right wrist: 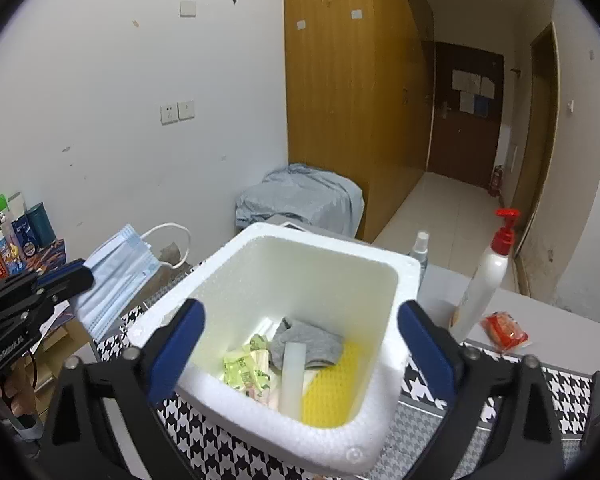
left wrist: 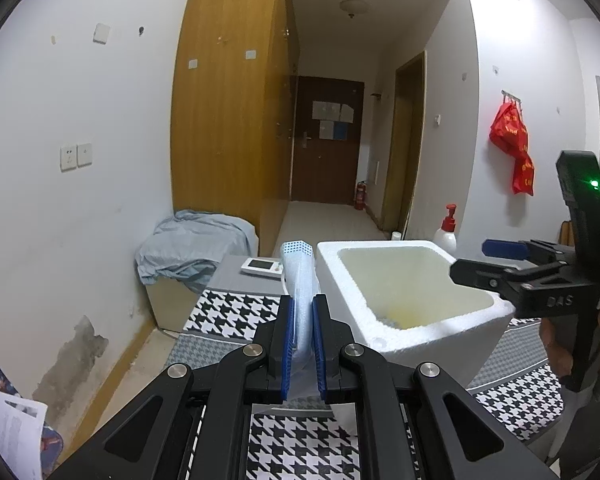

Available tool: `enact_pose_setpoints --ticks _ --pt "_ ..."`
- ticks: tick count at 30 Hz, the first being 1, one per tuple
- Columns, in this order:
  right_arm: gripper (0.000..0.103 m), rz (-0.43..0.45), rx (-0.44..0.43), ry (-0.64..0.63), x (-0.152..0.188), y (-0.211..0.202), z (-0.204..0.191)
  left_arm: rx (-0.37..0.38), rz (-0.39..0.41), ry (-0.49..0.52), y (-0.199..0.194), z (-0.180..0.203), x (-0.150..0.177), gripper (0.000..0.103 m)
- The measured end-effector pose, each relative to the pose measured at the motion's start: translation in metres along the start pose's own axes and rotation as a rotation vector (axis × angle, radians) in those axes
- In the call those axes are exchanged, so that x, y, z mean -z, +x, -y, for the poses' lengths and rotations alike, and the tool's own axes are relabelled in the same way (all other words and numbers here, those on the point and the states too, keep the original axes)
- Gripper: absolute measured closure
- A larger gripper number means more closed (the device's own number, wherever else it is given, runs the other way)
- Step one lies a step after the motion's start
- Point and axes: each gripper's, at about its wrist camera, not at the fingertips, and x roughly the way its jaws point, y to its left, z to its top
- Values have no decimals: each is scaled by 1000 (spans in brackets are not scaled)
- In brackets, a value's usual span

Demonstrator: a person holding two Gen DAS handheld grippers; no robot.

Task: Organize soft objects
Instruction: 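Lower the foam tube into the box and open the right tool, then lower the face mask into the box and open the left tool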

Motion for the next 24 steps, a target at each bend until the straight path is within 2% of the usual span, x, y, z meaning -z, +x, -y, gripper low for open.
enact_pose_setpoints --ticks 14,24 --pt "0 37 7 41 18 -41 19 45 42 53 -4 28 -25 93" --pt "0 78 81 70 35 -71 45 91 38 91 18 59 -40 93"
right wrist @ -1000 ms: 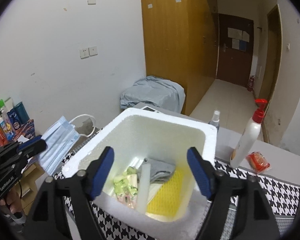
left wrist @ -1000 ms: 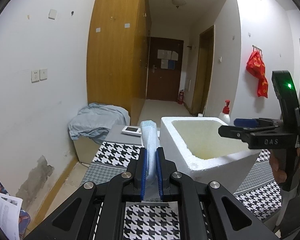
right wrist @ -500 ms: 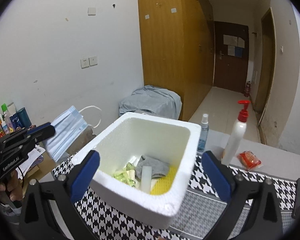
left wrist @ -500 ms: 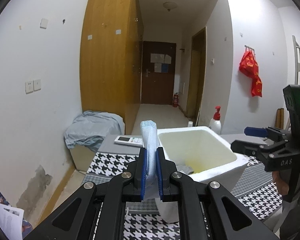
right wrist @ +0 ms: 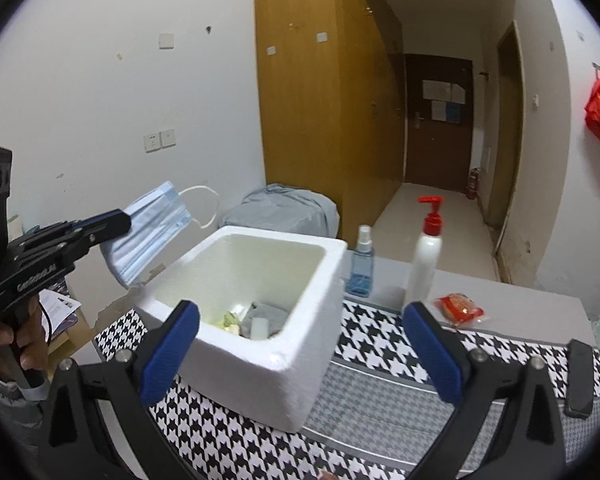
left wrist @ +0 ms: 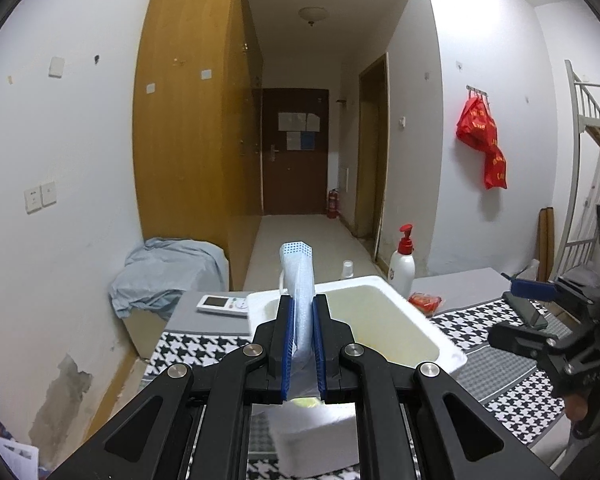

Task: Organize soft objects
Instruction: 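Lower the face mask into the box and open the left tool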

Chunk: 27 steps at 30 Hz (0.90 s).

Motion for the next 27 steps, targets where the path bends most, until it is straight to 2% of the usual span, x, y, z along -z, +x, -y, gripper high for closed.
enact_pose_setpoints --ticks 10,27 --pt "0 6 80 40 17 -15 27 49 -29 16 37 26 -7 93" --pt "0 -15 138 94 41 -26 56 45 -110 31 79 47 0 93"
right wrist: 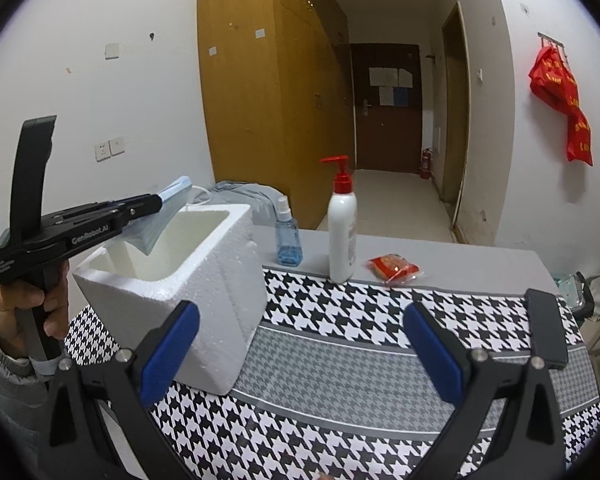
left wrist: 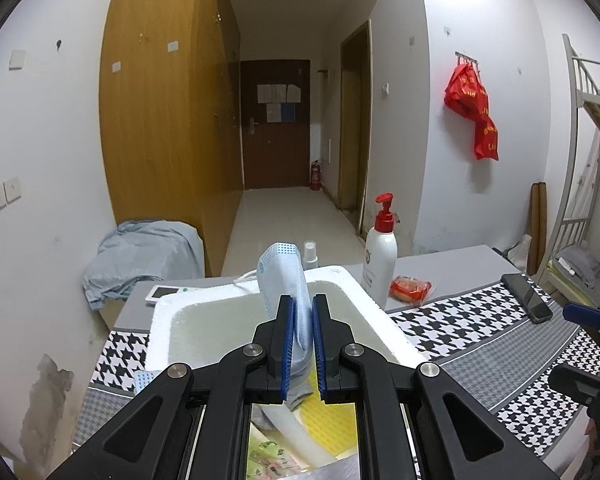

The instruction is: Organize soft objects

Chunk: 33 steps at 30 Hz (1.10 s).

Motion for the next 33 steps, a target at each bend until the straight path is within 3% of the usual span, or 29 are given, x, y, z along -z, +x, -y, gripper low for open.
enact_pose_setpoints --ticks 8,9,11,13,15,19,33 --pt "0 4 4 15 4 -6 6 -17 -12 15 5 5 0 92" --pt "0 5 4 17 4 -7 6 -20 -15 16 6 5 0 89" --pt "0 5 5 19 5 -8 7 -26 -19 16 7 6 0 69" --pt "0 7 9 21 5 -10 7 -29 -7 10 4 5 1 29" --pt "0 8 10 22 6 -11 8 -49 23 9 -2 6 2 16" --pt "0 10 12 22 7 -14 7 -51 45 2 -12 5 2 1" --pt "0 69 21 16 7 -44 -8 -66 129 -3 -76 9 7 1"
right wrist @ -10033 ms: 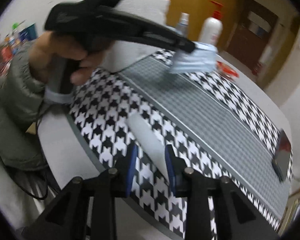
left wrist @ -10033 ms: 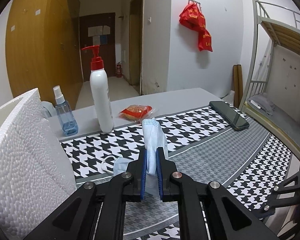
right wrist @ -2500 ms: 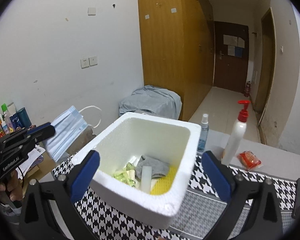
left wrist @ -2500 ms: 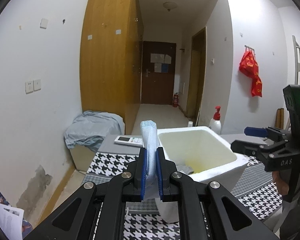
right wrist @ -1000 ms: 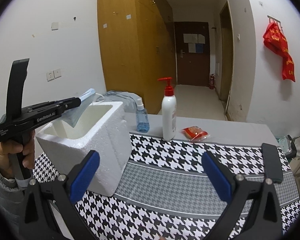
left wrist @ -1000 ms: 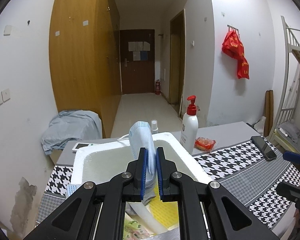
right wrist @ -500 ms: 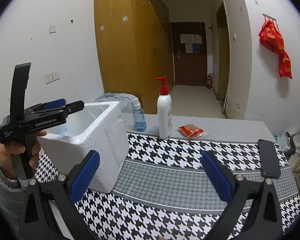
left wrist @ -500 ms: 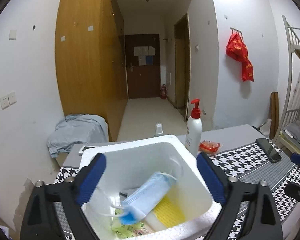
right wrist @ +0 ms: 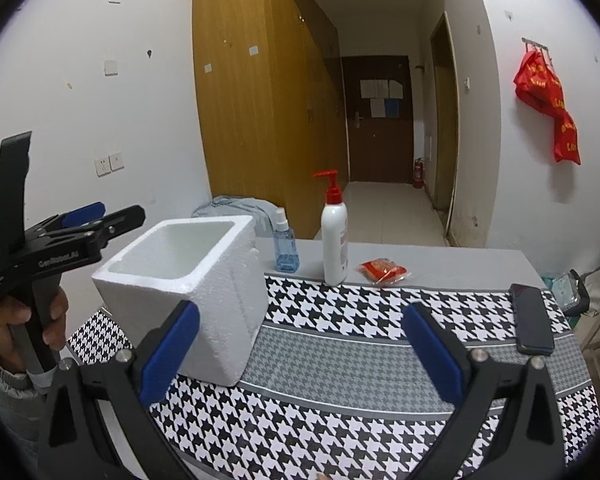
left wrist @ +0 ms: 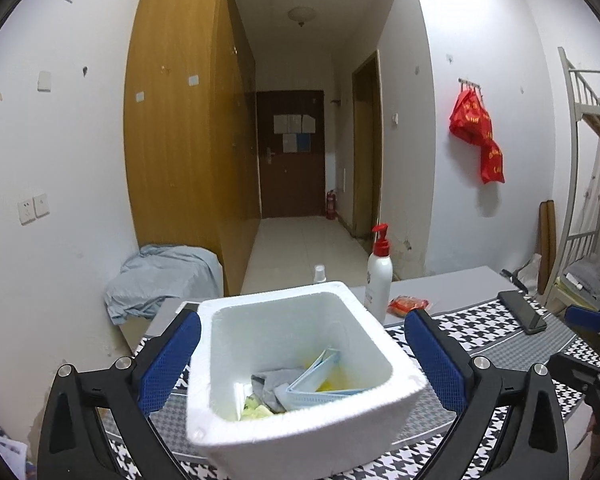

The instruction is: Organize soft objects

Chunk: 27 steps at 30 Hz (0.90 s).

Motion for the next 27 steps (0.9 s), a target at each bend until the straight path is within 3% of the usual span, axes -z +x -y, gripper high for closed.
enact_pose_setpoints --ticks 12,27 --pt "0 88 33 -6 4 -58 -18 14 88 1 -70 9 4 1" --pt "0 178 56 -21 34 -117 -40 39 159 21 -137 39 44 1"
